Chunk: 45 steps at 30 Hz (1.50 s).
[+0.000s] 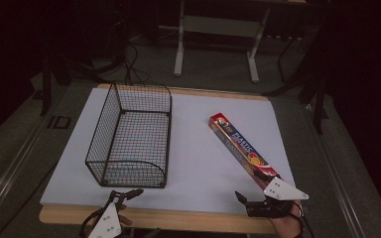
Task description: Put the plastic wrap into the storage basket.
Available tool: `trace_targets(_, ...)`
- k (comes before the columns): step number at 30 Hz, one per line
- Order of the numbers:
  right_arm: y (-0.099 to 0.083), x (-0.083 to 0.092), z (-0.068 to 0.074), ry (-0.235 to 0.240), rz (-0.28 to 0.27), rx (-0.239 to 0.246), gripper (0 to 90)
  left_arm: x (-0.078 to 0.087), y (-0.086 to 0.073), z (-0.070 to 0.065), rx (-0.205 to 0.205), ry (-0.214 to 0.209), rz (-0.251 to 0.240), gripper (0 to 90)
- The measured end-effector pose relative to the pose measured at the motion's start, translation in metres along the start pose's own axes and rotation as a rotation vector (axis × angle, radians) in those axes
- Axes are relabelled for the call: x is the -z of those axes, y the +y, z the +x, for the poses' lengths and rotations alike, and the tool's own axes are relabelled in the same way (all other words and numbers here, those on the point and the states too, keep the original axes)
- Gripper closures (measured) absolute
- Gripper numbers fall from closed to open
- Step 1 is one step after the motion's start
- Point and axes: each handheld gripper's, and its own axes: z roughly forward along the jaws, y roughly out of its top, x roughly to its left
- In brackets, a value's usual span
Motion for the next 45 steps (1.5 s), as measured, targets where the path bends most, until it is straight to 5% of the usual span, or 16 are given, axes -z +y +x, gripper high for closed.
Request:
trace_targets(10,-0.005,-0.012,-0.003,0.035,0.073,0.006,19.2,0.000,0.000,0.000,0.002,-0.002,-0.005,0.0)
trace_targets(19,-0.001,-0.016,0.001,0.060,0.092,0.103,17.7,0.000,0.000,0.000,0.003,0.005,-0.008,0.0)
trace_targets(26,0.018,-0.007,0.003,0.132,0.029,0.017,12.3,0.001,0.000,0.001,0.006,0.012,-0.012,0.0)
trace_targets(32,0.030,0.002,0.004,0.061,0.019,0.081,10.4,0.000,0.000,0.001,0.006,0.011,-0.009,0.0)
trace_targets(39,0.043,0.014,-0.005,0.005,-0.003,0.102,9.8,0.000,0.000,0.001,0.010,0.007,-0.011,0.0)
trace_targets(45,0.048,0.013,-0.023,-0.027,0.014,0.063,9.8,0.000,0.000,0.001,0.008,0.007,-0.011,0.0)
